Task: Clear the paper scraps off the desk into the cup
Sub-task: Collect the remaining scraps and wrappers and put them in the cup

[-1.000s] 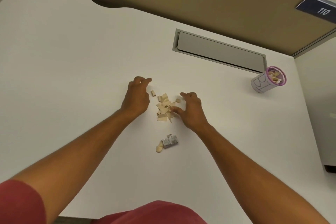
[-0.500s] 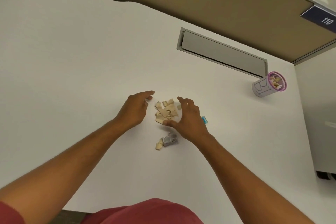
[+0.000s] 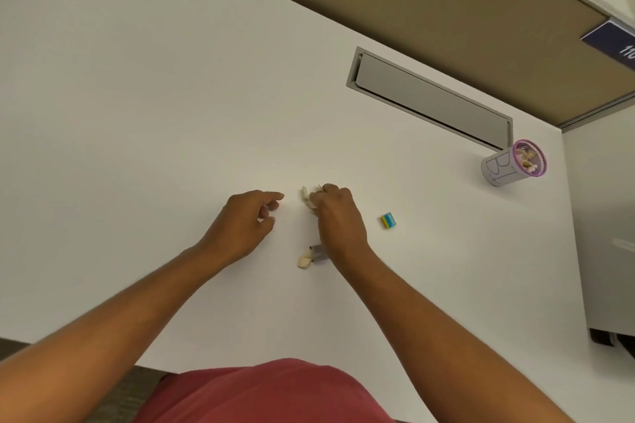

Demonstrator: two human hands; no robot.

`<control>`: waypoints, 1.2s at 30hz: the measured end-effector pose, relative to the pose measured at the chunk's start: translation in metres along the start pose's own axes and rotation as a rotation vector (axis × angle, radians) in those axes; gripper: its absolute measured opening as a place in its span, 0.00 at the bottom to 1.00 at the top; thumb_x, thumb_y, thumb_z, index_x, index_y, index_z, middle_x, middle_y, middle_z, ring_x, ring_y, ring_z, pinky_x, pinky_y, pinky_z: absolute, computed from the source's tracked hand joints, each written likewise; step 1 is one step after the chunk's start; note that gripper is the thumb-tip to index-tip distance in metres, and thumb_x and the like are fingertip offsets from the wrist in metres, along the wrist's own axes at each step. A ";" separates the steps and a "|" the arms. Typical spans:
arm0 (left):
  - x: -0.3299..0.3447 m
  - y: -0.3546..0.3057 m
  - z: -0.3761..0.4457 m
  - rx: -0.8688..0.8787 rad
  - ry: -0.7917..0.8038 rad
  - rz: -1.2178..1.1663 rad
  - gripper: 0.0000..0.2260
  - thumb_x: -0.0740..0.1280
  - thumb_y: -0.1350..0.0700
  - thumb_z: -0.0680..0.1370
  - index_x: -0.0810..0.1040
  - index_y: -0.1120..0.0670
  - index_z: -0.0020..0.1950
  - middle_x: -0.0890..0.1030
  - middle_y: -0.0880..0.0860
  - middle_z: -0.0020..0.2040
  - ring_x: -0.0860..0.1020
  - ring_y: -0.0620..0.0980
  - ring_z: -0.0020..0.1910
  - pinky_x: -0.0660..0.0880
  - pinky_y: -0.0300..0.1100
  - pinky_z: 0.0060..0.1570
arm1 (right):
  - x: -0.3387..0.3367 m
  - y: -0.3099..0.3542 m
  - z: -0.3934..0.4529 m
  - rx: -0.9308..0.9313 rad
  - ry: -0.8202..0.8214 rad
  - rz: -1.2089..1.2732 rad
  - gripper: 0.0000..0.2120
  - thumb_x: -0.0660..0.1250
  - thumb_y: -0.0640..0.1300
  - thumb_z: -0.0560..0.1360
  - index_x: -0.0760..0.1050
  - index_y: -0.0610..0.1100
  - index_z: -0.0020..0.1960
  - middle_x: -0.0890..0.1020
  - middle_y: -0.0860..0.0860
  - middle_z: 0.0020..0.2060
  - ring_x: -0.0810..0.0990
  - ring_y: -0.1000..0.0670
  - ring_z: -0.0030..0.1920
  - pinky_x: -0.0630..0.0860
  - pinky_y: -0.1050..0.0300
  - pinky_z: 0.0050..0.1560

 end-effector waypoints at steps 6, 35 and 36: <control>0.025 -0.006 -0.023 0.101 0.192 0.136 0.19 0.78 0.48 0.74 0.84 0.49 0.64 0.83 0.44 0.54 0.78 0.43 0.50 0.76 0.38 0.52 | -0.001 -0.038 0.008 0.033 -0.068 0.299 0.12 0.67 0.34 0.76 0.86 0.42 0.56 0.85 0.44 0.56 0.81 0.43 0.59 0.76 0.51 0.61; 0.053 -0.059 0.035 0.274 -0.001 0.323 0.14 0.65 0.66 0.80 0.84 0.55 0.60 0.85 0.53 0.55 0.82 0.55 0.56 0.78 0.51 0.54 | -0.001 -0.088 -0.026 0.193 -0.188 0.724 0.12 0.69 0.29 0.73 0.85 0.42 0.49 0.86 0.48 0.52 0.83 0.50 0.61 0.79 0.60 0.56; 0.052 -0.058 0.036 0.276 -0.024 0.334 0.13 0.65 0.66 0.80 0.84 0.55 0.60 0.85 0.52 0.55 0.82 0.55 0.56 0.78 0.50 0.53 | 0.001 -0.085 -0.026 0.159 -0.148 0.679 0.12 0.70 0.30 0.73 0.86 0.42 0.50 0.85 0.48 0.51 0.83 0.50 0.61 0.76 0.67 0.54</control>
Point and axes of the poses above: each hand's wrist, its own z-axis towards the middle knuckle, its own x-axis out of the palm, y = z × x, the point moved 5 cm from there along z, towards the middle knuckle
